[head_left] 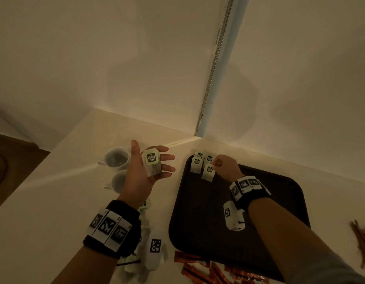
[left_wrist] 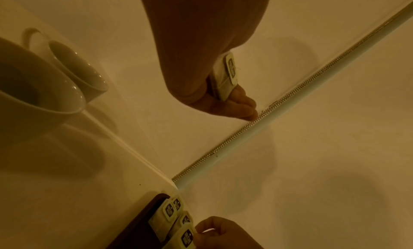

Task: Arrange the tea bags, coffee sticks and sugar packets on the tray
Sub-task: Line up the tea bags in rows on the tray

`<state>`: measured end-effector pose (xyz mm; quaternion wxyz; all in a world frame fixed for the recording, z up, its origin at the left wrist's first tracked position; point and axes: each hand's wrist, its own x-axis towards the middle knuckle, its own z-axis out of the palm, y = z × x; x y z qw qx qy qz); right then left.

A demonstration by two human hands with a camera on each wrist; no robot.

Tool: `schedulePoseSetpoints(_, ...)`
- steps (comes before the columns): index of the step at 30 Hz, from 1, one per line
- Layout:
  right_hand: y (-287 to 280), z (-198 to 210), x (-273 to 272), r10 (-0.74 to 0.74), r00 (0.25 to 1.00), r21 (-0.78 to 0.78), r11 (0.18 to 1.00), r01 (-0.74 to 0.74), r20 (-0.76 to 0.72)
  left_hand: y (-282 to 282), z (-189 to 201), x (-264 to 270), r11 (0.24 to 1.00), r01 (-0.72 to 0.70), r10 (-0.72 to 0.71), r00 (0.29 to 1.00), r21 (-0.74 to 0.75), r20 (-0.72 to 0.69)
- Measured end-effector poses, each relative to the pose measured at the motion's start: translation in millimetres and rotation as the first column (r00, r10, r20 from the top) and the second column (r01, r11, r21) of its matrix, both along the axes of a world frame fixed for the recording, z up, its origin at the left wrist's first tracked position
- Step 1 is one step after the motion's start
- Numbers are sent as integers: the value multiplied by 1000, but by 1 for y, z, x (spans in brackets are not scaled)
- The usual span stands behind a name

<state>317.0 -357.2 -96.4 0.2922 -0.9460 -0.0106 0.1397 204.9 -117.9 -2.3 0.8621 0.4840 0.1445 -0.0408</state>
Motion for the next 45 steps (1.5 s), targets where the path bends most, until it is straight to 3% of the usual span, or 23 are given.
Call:
schedulePoseSetpoints(6, 5, -10, 13, -73, 997, 59, 996, 72, 21, -2, -4, 1, 1000, -3, 4, 1000, 17, -15)
schedulePoseSetpoints(13, 5, -21, 25, -47, 998, 3, 999, 46, 50, -4, -7, 2, 999, 31, -30, 999, 28, -28)
schedulePoseSetpoints(18, 10, 4, 24, -32, 987, 34, 999, 27, 156, -6, -6, 4, 995, 98, -98, 995, 20, -34)
schedulePoseSetpoints(20, 25, 38, 13, 31, 974, 200, 977, -77, 223, -7, -5, 6, 992, 123, -122, 992, 11, -30)
schedulePoseSetpoints(23, 56, 100, -15, 267, 923, 368, 858, -359, 279, -13, 0, 11, 989, 149, -149, 989, 23, -26)
schedulePoseSetpoints(26, 75, 138, -32, 411, 832, 319, 785, -531, 372, -16, 7, 15, 985, 167, -168, 986, 32, 16)
schedulePoseSetpoints(30, 82, 164, -35, 492, 772, 235, 760, -606, 402, -19, 18, 16, 978, 207, -210, 974, 40, 86)
schedulePoseSetpoints(33, 83, 183, -37, 499, 772, 201, 773, -602, 393, -21, 22, 13, 983, 166, -177, 968, 75, 176)
schedulePoseSetpoints(37, 81, 217, -40, 497, 734, 41, 815, -578, 463, -20, 20, 8, 977, 38, -105, 942, 209, 318)
schedulePoseSetpoints(45, 87, 246, -51, 536, 710, -78, 819, -568, 456, -27, 30, 4, 964, 92, -189, 896, 249, 401)
